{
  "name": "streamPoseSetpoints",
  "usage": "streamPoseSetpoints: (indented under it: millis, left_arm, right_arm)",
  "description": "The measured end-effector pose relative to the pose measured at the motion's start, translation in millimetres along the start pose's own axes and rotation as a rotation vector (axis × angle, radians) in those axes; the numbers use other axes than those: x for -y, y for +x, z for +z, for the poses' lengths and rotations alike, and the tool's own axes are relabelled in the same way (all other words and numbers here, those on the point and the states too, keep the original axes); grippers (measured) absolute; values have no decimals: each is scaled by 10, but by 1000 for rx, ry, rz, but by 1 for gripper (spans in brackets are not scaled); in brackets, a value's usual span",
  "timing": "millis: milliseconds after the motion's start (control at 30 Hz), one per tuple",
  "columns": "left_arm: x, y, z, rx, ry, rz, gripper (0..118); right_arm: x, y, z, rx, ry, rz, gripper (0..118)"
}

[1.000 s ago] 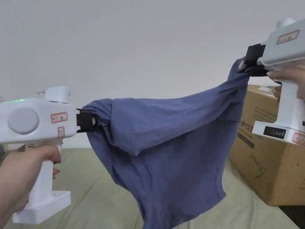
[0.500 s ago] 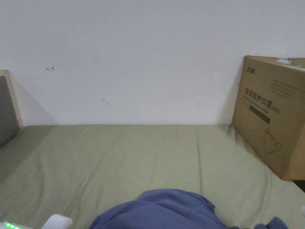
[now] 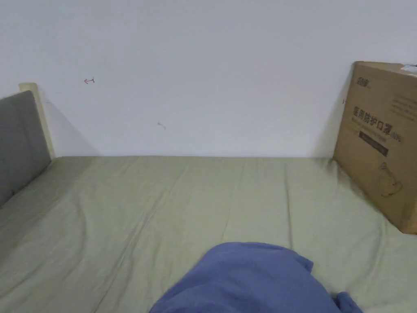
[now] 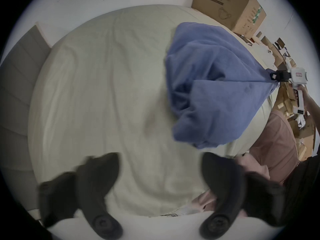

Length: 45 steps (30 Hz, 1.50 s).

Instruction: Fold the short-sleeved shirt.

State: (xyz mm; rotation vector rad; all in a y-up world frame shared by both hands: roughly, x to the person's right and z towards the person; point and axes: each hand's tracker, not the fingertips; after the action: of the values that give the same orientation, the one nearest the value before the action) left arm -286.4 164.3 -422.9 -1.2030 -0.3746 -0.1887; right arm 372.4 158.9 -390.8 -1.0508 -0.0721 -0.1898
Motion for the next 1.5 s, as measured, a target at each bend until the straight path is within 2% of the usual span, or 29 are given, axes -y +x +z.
streamPoseSetpoints:
  millis: [33, 67, 133, 233, 333, 367, 400, 433, 467, 500, 533, 567, 600, 633, 667, 700, 767, 833, 1033, 1067, 1100, 1133, 1167, 1200, 1367, 1433, 1467, 1500]
  left_arm:
    - [93, -61, 103, -5, 32, 29, 115]
    - [153, -113, 221, -1, 80, 71, 115]
    - [261, -177, 442, 5, 160, 183, 115]
    - [403, -105, 816, 71, 338, 314, 115]
    - [484, 196, 1169, 115, 509, 392, 113]
    - [535, 331, 1265, 109, 582, 400, 103]
    - [608, 485, 1353, 101, 673, 405, 84]
    - [679, 683, 1422, 58, 741, 417, 54]
    - [733, 828, 1458, 35, 797, 418, 10]
    - [775, 970, 1463, -6, 811, 405, 2]
    - [825, 1090, 1467, -64, 828, 409, 2]
    - [887, 1150, 1421, -80, 855, 425, 2]
    - [923, 1206, 1414, -45, 864, 445, 1]
    - [951, 1255, 1410, -28, 870, 473, 1]
    - [967, 1283, 1406, -19, 867, 493, 0]
    - [947, 1242, 1380, 1, 849, 496, 0]
    - [910, 1188, 1330, -1, 776, 480, 0]
    - [831, 1090, 1275, -59, 693, 464, 0]
    - [530, 732, 848, -34, 616, 532, 0]
    - [443, 634, 694, -6, 601, 536, 21]
    - [337, 560, 513, -30, 534, 559, 62]
    - [232, 470, 288, -31, 465, 582, 110]
    - [200, 419, 143, -17, 556, 609, 112]
    - [112, 373, -33, -43, 439, 604, 107]
    - [-86, 243, -785, -147, 182, 597, 109]
    - [-117, 291, -980, -55, 111, 585, 101]
    - [-137, 408, -982, -63, 108, 547, 101]
    - [-153, 543, -909, -135, 161, 438, 91]
  right_arm:
    - [-11, -5, 53, 7, 9, 3, 78]
    - [5, -27, 138, 16, 23, 13, 115]
    - [-16, -73, 356, -33, 120, 37, 118]
    - [-33, -238, 769, -95, 255, -1, 118]
    - [5, -604, 1291, -222, 376, -30, 117]
    - [59, -717, 1448, -265, 469, -26, 115]
    - [140, -838, 1608, -296, 574, -13, 108]
    - [228, -949, 1733, -312, 672, -2, 91]
    - [314, -1069, 1852, -299, 750, 5, 51]
    - [403, -1199, 1936, -278, 816, 9, 17]
    - [457, -1286, 1962, -251, 831, -6, 10]
    - [519, -1363, 1979, -252, 831, -37, 10]
    - [558, -1401, 1971, -281, 815, -60, 10]
    - [571, -1408, 1953, -353, 776, -75, 10]
    - [564, -1412, 1935, -408, 732, -58, 10]
    - [555, -1419, 1922, -411, 700, -15, 10]
    - [605, -1461, 1951, -308, 733, 72, 10]
    - [665, -1470, 2000, -271, 772, 147, 10]
    - [660, -1398, 1891, -280, 737, 178, 10]
    - [644, -1388, 1850, -284, 720, 175, 10]
    - [625, -1380, 1804, -283, 696, 164, 10]
    - [606, -1385, 1756, -290, 667, 147, 10]
    - [589, -1368, 1714, -304, 642, 131, 10]
    - [575, -1347, 1676, -315, 629, 119, 10]
    - [543, -1318, 1541, -309, 600, 111, 10]
    - [544, -1342, 1470, -296, 575, 126, 10]
    - [534, -1343, 1430, -295, 561, 135, 10]
    - [531, -1363, 1386, -291, 548, 146, 10]
